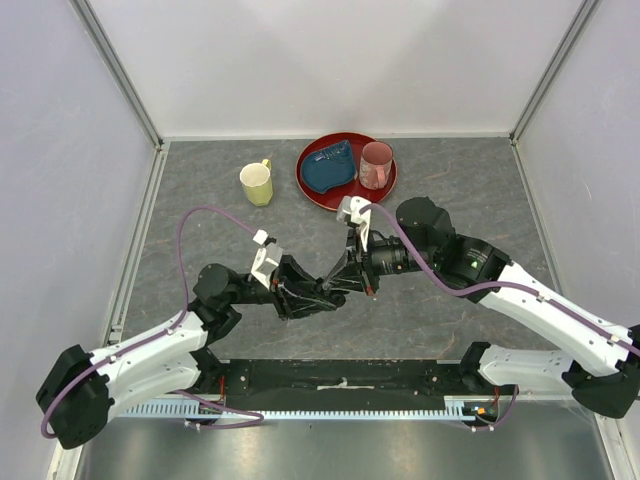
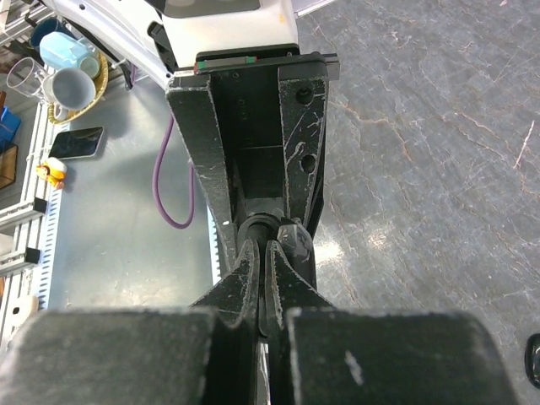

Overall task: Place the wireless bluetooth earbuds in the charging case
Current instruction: Place the earbud in the charging case, then adjust the earbud with the charging case.

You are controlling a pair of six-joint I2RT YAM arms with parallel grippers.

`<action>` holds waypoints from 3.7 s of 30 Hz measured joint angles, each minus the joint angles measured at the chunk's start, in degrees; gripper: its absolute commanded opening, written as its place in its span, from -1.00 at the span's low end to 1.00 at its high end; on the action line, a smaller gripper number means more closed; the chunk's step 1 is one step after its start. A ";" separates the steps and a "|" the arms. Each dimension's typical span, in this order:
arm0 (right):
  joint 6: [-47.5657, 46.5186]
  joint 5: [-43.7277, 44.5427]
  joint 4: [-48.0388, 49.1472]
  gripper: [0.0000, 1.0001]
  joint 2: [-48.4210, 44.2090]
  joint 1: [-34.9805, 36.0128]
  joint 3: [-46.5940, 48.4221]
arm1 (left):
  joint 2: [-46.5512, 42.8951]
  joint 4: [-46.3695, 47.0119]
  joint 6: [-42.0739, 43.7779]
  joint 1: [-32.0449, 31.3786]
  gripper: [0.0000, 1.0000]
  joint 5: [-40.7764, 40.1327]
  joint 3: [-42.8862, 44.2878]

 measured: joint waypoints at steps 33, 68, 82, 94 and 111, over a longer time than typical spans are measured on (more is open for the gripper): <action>-2.71 3.93 -0.85 -0.49 1.01 2.80 -0.20 | -1.05 -1.16 -1.07 -0.15 -0.95 -1.51 -0.26; -0.09 9.03 5.55 0.18 -5.09 3.34 -2.36 | -5.77 -4.50 1.27 -0.15 -0.95 -5.77 -0.26; 5.81 24.74 8.20 -0.78 -9.44 3.37 -5.97 | -7.30 -4.76 2.34 -0.15 -0.95 -7.63 -0.90; 13.53 30.75 8.41 -0.74 -4.70 3.26 -6.01 | -8.46 -4.94 3.06 -0.15 -0.95 -9.57 -1.16; 15.39 13.53 15.23 -0.73 -6.97 3.26 -5.99 | -9.99 -7.91 4.31 -0.15 -0.95 -13.64 -2.10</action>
